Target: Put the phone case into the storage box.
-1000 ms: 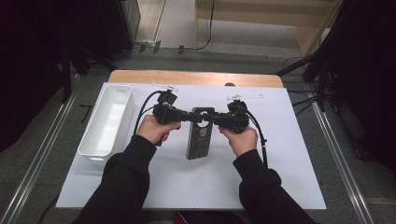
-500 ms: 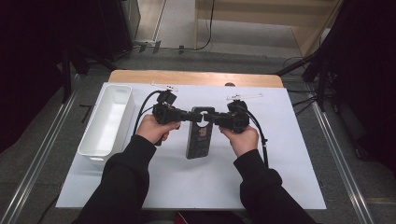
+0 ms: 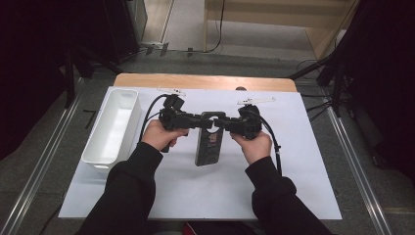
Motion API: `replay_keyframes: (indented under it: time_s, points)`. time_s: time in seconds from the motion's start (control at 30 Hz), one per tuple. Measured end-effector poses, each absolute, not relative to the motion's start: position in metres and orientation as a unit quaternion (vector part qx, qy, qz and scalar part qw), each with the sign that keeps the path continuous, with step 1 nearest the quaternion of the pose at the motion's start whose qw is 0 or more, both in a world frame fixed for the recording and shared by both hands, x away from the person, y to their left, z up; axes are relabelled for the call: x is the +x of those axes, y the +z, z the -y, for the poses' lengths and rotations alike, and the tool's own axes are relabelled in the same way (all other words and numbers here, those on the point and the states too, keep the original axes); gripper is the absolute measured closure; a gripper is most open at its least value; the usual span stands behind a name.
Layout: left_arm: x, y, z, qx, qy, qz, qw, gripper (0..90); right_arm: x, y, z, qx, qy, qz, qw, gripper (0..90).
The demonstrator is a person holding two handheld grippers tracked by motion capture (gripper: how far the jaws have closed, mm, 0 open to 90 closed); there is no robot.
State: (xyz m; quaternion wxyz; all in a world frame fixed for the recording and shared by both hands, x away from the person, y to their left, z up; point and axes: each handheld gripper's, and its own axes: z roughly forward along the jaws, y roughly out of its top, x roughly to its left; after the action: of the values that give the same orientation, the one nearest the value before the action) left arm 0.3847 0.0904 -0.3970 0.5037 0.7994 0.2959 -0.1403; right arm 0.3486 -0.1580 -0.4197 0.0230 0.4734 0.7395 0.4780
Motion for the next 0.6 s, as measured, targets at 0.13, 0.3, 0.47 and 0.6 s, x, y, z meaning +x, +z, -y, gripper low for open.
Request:
replay_keyframes:
  time_s: [0.13, 0.3, 0.47, 0.6]
  points:
    - [0.381, -0.396, -0.089, 0.805, -0.109, -0.283, 0.509, 39.3, 0.349, -0.419, 0.159, 0.476, 0.476, -0.739, 0.026, 69.0]
    - [0.379, -0.395, -0.089, 0.813, -0.075, -0.283, 0.503, 34.0, 0.348, -0.419, 0.16, 0.478, 0.474, -0.739, 0.032, 69.0]
    - [0.376, -0.393, -0.089, 0.818, -0.054, -0.289, 0.495, 33.8, 0.348, -0.418, 0.16, 0.482, 0.471, -0.738, 0.036, 69.0]
    - [0.371, -0.391, -0.09, 0.819, -0.033, -0.297, 0.49, 29.9, 0.348, -0.418, 0.16, 0.487, 0.467, -0.737, 0.041, 69.0]
